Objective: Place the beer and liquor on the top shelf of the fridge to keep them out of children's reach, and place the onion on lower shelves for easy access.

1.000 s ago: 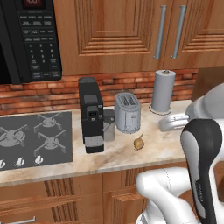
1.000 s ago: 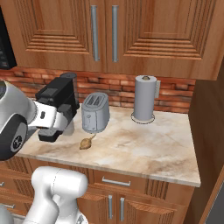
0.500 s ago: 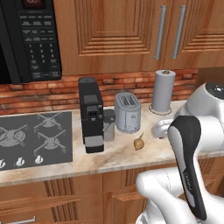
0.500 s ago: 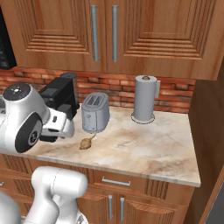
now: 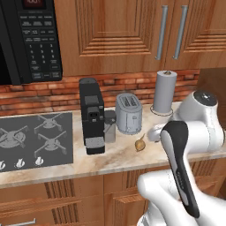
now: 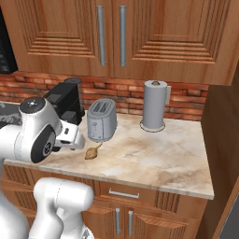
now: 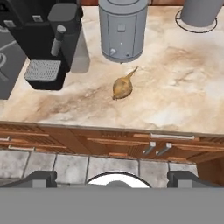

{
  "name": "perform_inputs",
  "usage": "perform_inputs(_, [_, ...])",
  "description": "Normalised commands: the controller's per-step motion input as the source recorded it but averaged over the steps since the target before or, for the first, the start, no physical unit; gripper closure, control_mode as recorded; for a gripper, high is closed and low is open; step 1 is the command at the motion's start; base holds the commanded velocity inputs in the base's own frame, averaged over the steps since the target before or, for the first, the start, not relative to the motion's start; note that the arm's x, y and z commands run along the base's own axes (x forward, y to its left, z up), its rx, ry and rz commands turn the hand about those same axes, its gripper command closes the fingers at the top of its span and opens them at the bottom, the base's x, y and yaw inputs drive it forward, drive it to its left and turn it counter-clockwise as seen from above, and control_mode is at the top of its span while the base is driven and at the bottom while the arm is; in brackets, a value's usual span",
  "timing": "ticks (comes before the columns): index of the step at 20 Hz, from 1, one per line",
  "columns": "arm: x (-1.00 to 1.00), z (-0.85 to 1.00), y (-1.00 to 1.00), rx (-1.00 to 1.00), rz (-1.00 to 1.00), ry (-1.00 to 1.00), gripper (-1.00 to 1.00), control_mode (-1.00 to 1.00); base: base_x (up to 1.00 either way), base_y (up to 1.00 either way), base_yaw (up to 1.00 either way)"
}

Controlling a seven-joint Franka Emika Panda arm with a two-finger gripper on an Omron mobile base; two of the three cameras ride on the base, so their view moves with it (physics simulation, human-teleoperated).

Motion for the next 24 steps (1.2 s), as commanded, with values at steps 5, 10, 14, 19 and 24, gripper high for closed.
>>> perform_inputs(5, [0.33, -0.44, 0.0, 0.0, 0.0, 0.0, -1.0, -1.0, 0.0, 0.0, 0.0])
perform_inputs(10, [0.29, -0.5, 0.0, 0.0, 0.0, 0.0, -1.0, -1.0, 0.0, 0.0, 0.0])
perform_inputs(14, [0.3, -0.48, 0.0, 0.0, 0.0, 0.0, -1.0, -1.0, 0.0, 0.0, 0.0])
perform_inputs(19, [0.28, -0.42, 0.0, 0.0, -0.02, 0.0, -1.0, -1.0, 0.0, 0.0, 0.0])
perform_inputs(24, [0.31, -0.36, 0.0, 0.0, -0.02, 0.0, -1.0, -1.0, 0.0, 0.0, 0.0])
